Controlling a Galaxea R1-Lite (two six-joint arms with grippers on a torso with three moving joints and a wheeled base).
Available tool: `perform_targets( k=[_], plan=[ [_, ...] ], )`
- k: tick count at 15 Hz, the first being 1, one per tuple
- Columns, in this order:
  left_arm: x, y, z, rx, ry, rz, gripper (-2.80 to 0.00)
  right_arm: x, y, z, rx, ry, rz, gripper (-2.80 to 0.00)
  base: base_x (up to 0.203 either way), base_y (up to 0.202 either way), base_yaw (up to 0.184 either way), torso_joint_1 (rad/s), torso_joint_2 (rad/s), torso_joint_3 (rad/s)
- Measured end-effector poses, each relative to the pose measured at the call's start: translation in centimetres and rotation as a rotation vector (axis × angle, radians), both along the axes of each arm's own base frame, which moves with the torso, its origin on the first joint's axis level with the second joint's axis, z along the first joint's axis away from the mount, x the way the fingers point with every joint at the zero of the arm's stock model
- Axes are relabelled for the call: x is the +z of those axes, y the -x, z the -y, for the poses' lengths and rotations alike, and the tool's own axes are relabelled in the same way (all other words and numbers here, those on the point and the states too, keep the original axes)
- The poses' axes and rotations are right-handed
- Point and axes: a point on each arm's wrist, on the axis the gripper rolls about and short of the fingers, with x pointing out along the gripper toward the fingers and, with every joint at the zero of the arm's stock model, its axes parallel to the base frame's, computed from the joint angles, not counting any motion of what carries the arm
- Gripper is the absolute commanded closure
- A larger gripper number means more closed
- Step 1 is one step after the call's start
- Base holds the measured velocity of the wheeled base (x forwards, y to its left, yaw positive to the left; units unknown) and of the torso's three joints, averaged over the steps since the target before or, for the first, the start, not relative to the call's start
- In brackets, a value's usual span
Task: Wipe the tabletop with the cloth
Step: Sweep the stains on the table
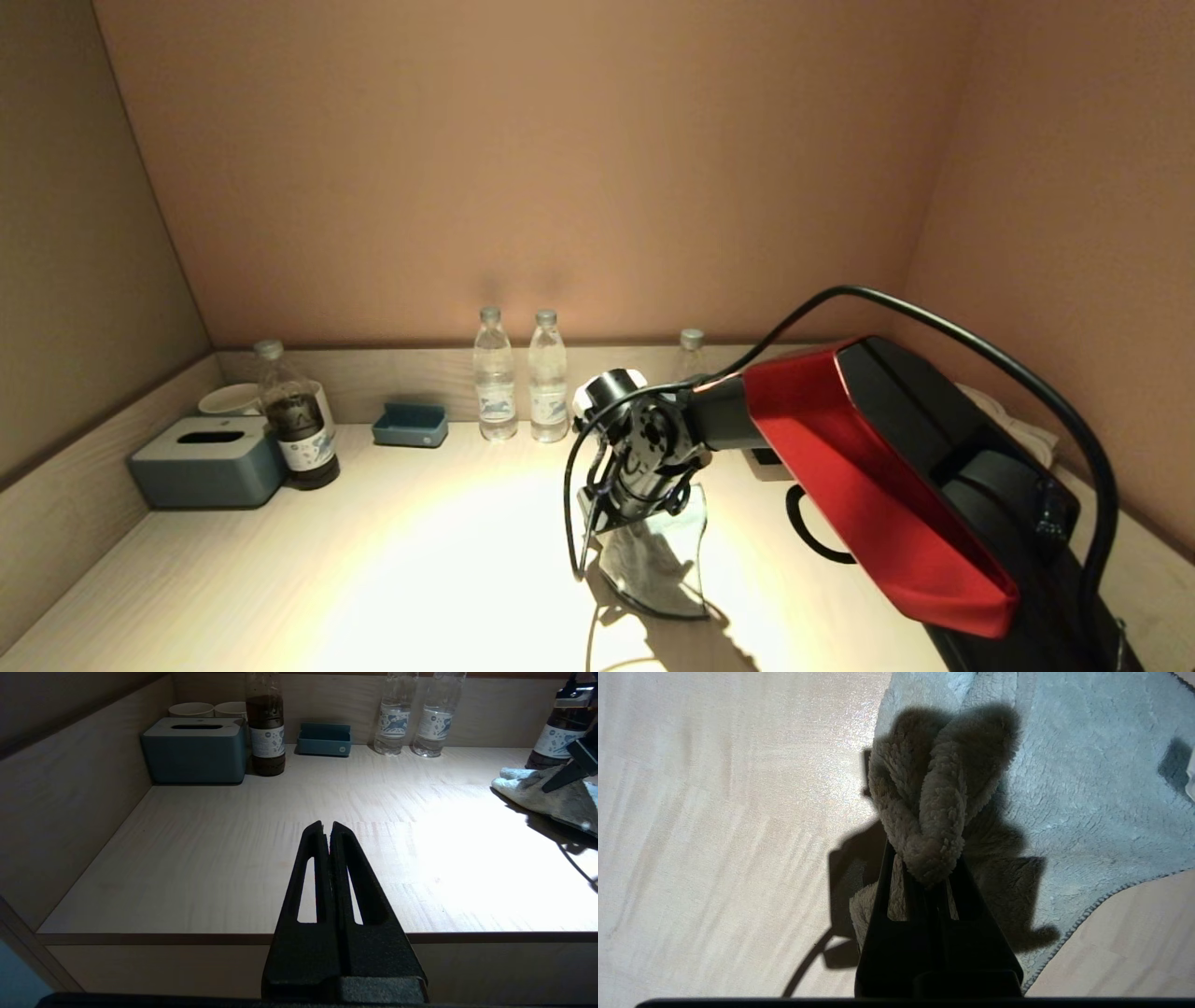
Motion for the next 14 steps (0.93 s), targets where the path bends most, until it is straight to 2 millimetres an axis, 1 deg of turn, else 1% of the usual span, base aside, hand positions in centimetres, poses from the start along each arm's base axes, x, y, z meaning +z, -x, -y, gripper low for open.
perform_targets(
  k=[2,3,5,7,9,11,13,14],
  plan=[
    [0.0,0.0,0.0,0.001,0.000,0.000,0.00,-0.3,1.7,-2.4,0.053,0.006,-0.010,0.00,0.000,0.000,0.000,0.000,0.00,0.000],
    [0.0,0.0,0.0,0.000,0.000,0.000,0.00,-0.5,2.6,-3.3,0.072,0.011,-0.024,0.00,0.000,0.000,0.000,0.000,0.00,0.000],
    [0.0,0.0,0.0,0.000,0.000,0.000,0.00,-0.9,5.0,-3.8,0.101,0.046,-0.081,0.00,0.000,0.000,0.000,0.000,0.00,0.000],
    [0.0,0.0,0.0,0.000,0.000,0.000,0.00,-0.8,7.2,-3.5,0.122,0.078,-0.122,0.00,0.000,0.000,0.000,0.000,0.00,0.000],
    [0.0,0.0,0.0,0.000,0.000,0.000,0.00,-0.4,9.8,-2.1,0.139,0.117,-0.171,0.00,0.000,0.000,0.000,0.000,0.00,0.000],
    [0.0,0.0,0.0,0.000,0.000,0.001,0.00,0.1,11.8,0.5,0.128,0.147,-0.205,0.00,0.000,0.000,0.000,0.000,0.00,0.000],
    [0.0,0.0,0.0,0.000,0.000,0.000,0.00,0.6,12.3,3.2,0.089,0.156,-0.206,0.00,0.000,0.000,0.000,0.000,0.00,0.000],
    [0.0,0.0,0.0,0.000,0.000,0.000,0.00,0.5,12.4,5.1,0.053,0.169,-0.215,0.00,0.000,0.000,0.000,0.000,0.00,0.000]
  ],
)
